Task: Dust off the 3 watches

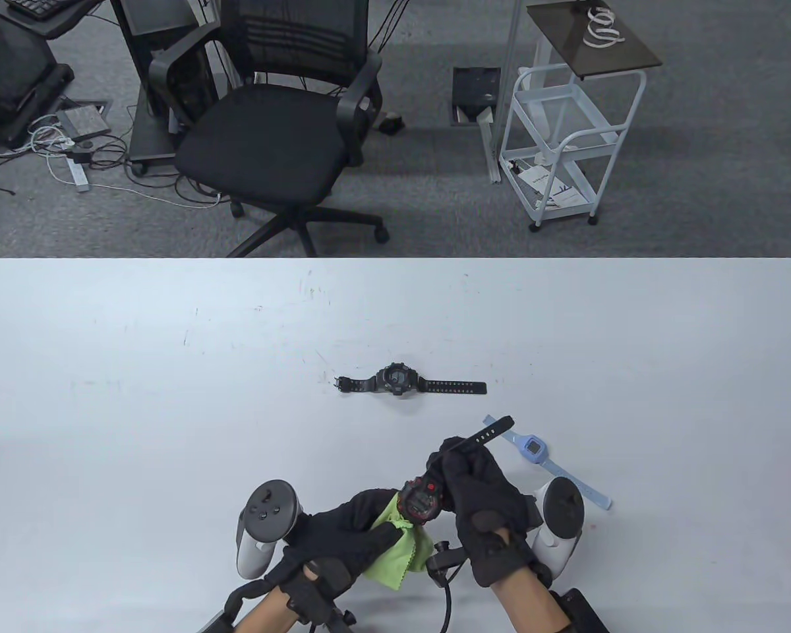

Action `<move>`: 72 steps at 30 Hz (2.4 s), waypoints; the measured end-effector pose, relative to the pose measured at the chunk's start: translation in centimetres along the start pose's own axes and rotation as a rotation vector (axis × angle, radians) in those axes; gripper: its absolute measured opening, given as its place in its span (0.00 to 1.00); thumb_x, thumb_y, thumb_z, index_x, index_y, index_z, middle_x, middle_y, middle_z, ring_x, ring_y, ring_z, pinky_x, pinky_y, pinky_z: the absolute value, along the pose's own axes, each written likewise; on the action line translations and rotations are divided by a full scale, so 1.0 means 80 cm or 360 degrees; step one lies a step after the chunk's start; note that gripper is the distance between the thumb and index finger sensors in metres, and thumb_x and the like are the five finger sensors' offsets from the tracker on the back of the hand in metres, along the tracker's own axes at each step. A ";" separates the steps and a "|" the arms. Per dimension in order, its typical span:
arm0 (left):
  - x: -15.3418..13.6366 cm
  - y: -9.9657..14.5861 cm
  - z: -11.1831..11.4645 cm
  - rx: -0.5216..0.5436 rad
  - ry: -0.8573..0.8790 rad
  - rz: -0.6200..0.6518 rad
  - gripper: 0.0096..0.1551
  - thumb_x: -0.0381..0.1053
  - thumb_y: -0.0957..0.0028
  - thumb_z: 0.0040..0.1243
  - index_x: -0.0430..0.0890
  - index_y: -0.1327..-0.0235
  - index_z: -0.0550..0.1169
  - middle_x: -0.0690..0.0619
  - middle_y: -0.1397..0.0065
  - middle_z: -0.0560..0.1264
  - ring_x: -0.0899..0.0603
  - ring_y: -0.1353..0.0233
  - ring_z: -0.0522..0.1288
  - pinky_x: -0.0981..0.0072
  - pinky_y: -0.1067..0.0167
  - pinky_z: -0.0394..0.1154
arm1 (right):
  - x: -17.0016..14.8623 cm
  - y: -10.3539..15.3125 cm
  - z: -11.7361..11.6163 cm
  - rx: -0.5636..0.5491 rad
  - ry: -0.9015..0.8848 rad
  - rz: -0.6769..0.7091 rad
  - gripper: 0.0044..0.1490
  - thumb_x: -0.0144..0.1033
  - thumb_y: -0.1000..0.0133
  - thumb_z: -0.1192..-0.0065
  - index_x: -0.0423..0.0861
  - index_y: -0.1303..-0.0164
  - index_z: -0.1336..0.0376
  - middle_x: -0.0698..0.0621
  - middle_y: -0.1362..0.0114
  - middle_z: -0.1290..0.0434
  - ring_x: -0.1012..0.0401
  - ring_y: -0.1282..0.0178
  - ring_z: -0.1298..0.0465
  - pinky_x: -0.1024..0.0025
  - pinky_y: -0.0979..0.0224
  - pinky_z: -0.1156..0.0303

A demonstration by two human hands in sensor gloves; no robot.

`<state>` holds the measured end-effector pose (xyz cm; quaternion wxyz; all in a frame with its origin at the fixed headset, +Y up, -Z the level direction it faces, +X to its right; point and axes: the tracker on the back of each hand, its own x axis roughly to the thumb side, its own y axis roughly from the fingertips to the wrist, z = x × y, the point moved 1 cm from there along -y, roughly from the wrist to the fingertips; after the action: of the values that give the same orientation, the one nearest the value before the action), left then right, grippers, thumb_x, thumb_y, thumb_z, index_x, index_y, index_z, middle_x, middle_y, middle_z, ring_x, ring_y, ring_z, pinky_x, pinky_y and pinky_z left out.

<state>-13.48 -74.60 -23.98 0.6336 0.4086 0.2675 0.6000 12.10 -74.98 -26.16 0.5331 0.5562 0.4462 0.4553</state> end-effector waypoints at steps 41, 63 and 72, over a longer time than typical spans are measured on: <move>0.018 0.006 -0.016 0.0034 -0.0408 0.0119 0.25 0.52 0.48 0.64 0.39 0.44 0.83 0.44 0.54 0.86 0.45 0.63 0.89 0.41 0.51 0.83 | 0.009 -0.009 0.008 0.0245 -0.0083 0.0058 0.29 0.47 0.46 0.33 0.47 0.37 0.30 0.52 0.44 0.15 0.62 0.55 0.12 0.54 0.49 0.17; 0.017 0.008 -0.022 0.0098 -0.0419 0.0090 0.23 0.56 0.48 0.63 0.41 0.53 0.86 0.47 0.60 0.87 0.47 0.67 0.89 0.42 0.54 0.84 | 0.012 -0.006 0.008 0.0220 -0.0102 0.0072 0.29 0.47 0.46 0.33 0.46 0.38 0.30 0.52 0.44 0.16 0.62 0.55 0.12 0.55 0.48 0.17; 0.015 0.008 -0.026 0.0106 -0.0426 0.0064 0.24 0.54 0.49 0.64 0.39 0.50 0.85 0.46 0.59 0.87 0.48 0.67 0.89 0.44 0.54 0.85 | 0.013 -0.006 0.007 0.0225 -0.0082 0.0077 0.28 0.47 0.46 0.33 0.47 0.38 0.30 0.52 0.44 0.16 0.61 0.55 0.12 0.54 0.48 0.17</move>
<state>-15.40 -73.03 -24.32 0.6376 0.5112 0.1921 0.5434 12.87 -74.06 -26.58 0.4925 0.6147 0.4498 0.4209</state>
